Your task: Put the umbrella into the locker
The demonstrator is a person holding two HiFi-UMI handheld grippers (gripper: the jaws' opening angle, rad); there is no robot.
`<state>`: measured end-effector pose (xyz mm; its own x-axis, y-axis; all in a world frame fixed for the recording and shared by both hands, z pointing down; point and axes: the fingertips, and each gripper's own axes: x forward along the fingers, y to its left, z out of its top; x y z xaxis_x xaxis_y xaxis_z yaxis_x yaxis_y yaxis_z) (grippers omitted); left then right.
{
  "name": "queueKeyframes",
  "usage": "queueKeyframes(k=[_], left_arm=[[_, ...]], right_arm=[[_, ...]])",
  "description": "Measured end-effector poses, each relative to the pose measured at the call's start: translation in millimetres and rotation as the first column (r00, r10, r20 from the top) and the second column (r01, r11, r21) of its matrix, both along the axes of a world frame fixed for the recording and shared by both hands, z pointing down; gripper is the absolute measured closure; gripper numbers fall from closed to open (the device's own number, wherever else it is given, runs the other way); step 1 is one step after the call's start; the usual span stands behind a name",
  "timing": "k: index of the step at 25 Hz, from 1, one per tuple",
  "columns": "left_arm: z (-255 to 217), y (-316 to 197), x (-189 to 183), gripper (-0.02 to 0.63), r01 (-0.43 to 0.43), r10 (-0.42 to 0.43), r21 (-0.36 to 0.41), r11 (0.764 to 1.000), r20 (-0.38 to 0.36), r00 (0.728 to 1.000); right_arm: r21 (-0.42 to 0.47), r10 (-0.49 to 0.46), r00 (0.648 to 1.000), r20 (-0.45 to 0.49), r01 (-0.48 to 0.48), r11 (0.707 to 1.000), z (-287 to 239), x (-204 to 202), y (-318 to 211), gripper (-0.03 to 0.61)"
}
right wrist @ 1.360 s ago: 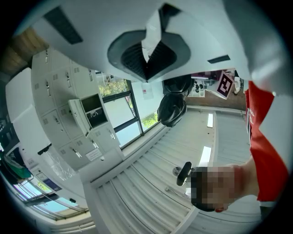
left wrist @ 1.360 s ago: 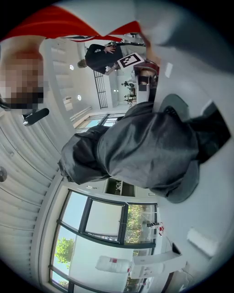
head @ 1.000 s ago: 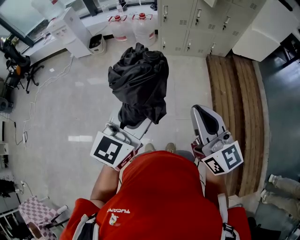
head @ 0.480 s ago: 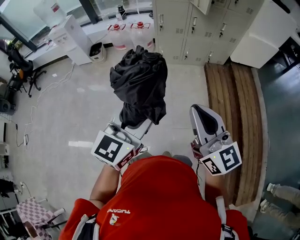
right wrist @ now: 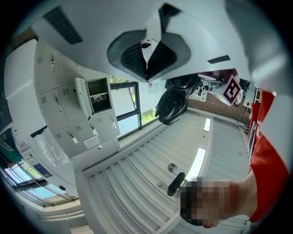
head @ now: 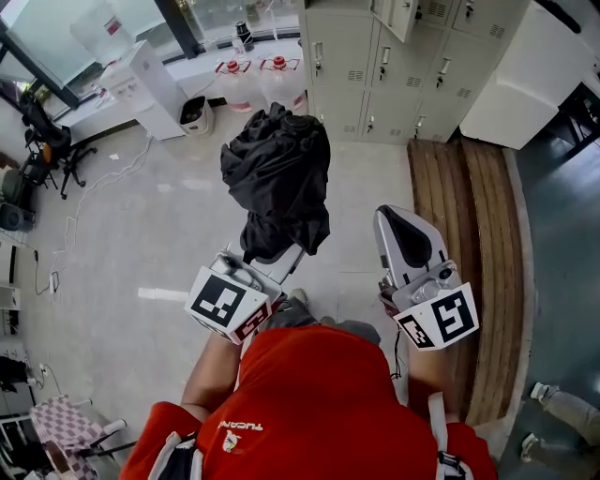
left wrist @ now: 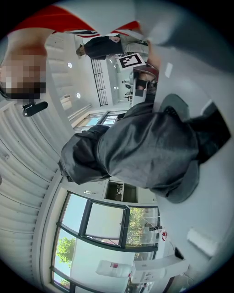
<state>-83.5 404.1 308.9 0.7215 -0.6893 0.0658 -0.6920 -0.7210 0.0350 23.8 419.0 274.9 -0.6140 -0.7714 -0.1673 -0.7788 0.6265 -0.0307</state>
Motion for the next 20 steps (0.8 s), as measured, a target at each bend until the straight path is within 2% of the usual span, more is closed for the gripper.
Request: queueKeyframes(k=[8,14,20], left_arm=[[19,-15,-5,0.42,-0.001,0.001,0.026,1.0,-0.012,1.0],[-1,-111,-3,0.42,-0.032,0.033,0.017,0.999,-0.033,0.999],[11,-168,-11,0.42,-0.064,0.065,0.03,0.997,-0.036,0.997]], right_arm=[[0.0,0.005,1.0,-0.004,-0.005,1.0,27,-4,-11,0.575],[-0.017,0.048,0.999,-0.023,-0.048,0.999,6,-1,-104,0.575],[-0.012,0.077,0.997,-0.029,-0.078,0.997,18,-11,-157,0.575]])
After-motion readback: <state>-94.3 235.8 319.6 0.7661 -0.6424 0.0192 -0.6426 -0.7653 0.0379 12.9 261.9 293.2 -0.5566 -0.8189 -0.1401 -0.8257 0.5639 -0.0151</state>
